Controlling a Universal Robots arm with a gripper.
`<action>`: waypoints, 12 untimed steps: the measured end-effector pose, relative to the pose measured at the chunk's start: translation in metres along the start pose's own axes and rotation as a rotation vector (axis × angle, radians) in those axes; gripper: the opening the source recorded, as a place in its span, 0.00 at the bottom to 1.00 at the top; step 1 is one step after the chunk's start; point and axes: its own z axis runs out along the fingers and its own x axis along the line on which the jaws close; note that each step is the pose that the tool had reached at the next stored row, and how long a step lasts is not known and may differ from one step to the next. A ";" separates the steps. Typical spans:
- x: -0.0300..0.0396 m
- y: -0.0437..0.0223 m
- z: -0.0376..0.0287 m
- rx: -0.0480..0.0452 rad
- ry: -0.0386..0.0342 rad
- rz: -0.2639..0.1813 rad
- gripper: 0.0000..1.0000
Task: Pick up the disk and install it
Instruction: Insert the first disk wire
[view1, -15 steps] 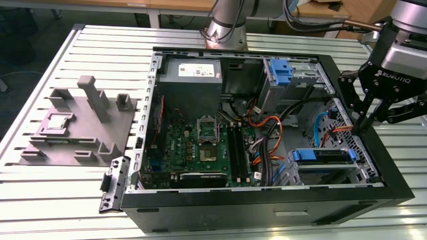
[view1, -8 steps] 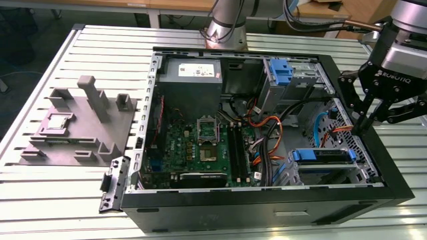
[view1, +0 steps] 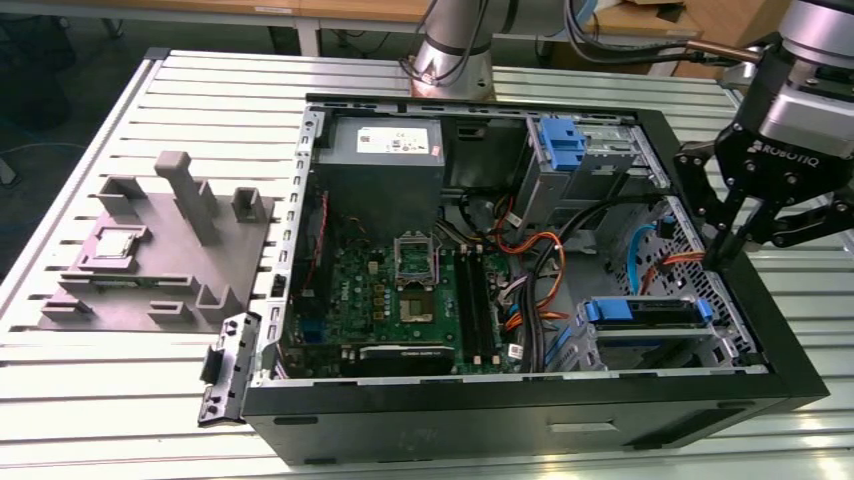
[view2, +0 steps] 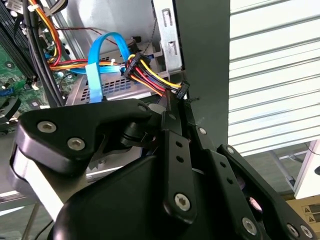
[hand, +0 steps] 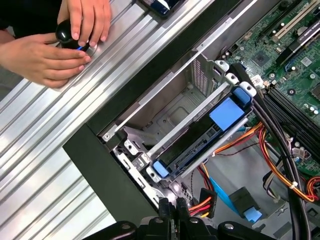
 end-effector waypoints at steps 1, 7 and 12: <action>-0.0010 0.0012 -0.0001 -0.0001 0.0001 0.000 0.17; -0.0048 0.0052 0.0002 -0.0040 -0.0017 0.022 0.17; -0.0052 0.0051 0.0018 -0.0210 -0.0106 0.111 0.17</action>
